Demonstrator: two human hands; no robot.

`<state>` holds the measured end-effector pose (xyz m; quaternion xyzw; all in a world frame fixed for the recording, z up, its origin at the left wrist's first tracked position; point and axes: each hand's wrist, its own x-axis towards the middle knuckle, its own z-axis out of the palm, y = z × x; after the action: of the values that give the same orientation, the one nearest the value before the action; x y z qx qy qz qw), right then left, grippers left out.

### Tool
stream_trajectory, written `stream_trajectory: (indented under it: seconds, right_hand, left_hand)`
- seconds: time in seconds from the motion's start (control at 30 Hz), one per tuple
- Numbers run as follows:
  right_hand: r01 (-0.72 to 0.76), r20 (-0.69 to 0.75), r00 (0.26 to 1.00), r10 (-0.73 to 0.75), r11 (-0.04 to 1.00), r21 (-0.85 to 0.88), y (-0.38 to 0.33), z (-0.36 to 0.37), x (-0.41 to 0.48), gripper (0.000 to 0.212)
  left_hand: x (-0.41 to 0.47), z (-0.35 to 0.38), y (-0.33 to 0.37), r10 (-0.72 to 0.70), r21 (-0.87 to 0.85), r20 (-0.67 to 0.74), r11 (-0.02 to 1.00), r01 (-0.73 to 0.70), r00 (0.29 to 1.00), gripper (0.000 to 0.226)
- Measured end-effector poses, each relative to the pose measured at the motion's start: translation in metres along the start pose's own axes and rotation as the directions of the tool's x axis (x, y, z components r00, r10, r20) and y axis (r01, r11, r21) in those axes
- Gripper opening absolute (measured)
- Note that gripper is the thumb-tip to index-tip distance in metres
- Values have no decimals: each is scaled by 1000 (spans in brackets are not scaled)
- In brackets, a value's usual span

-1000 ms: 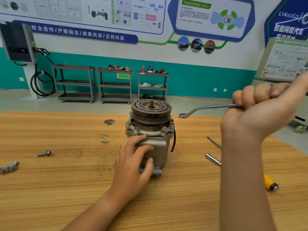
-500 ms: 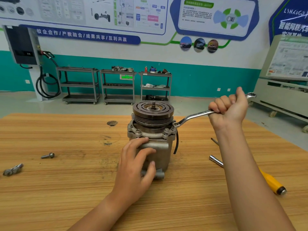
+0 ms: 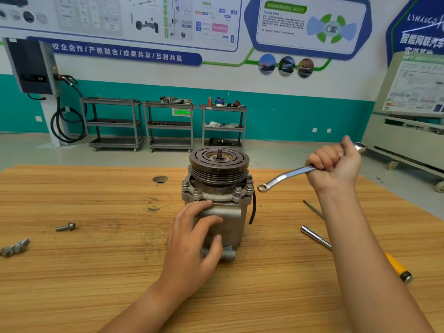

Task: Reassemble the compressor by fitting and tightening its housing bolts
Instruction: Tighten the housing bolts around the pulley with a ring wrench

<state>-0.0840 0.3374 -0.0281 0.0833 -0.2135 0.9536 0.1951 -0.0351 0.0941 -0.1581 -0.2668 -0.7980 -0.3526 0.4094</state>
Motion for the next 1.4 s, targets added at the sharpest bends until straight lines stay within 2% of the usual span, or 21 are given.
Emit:
stream_trajectory:
  seconds: [0.2, 0.4, 0.53, 0.67, 0.73, 0.83, 0.93, 1.03, 1.17, 1.27, 1.4]
  right_hand:
    - [-54, -10, 998, 54, 998, 27, 15, 12, 2, 66]
    - [-56, -4, 998, 56, 997, -50, 19, 16, 9, 66]
    - [-121, 15, 992, 124, 983, -138, 21, 22, 18, 67]
    - [-151, -40, 988, 146, 978, -147, 22, 15, 20, 65]
    - [-124, -139, 984, 109, 987, -101, 23, 5, 13, 56]
    - [27, -296, 954, -41, 998, -50, 24, -8, -8, 45]
    - [198, -341, 914, -221, 975, -103, 25, -10, -38, 45]
    - [301, -292, 889, -352, 931, -204, 26, -9, -67, 44]
    - [384, -163, 885, -435, 882, -273, 32, -10, -99, 51]
    - [471, 11, 864, -504, 800, -371, 41, -10, -119, 58]
    - [614, 297, 786, -542, 629, -478, 57, -13, -142, 44]
  left_hand:
    - [0, 1, 1, -8, -14, 4, 1000, 8, 1000, 26]
    - [0, 0, 1, -2, -27, 2, 1000, 2, 1000, 25]
    - [0, -1, 2, -11, -3, 9, 1000, 11, 1000, 29]
    - [0, -1, 2, -11, 2, 12, 1000, 11, 1000, 29]
    - [-1, -1, 2, -13, 1, 10, 1000, 13, 1000, 29]
    - [0, -1, 2, -16, 4, 5, 1000, 16, 1000, 29]
    - [0, 0, 3, -22, 7, 6, 1000, 22, 1000, 30]
    - [0, 0, 4, -28, -1, 9, 1000, 28, 1000, 30]
    - [0, 0, 5, -31, -16, 6, 999, 31, 1000, 30]
    - [0, 0, 5, -34, -22, 11, 999, 35, 999, 31]
    - [0, 0, 5, -45, -29, 15, 999, 46, 999, 31]
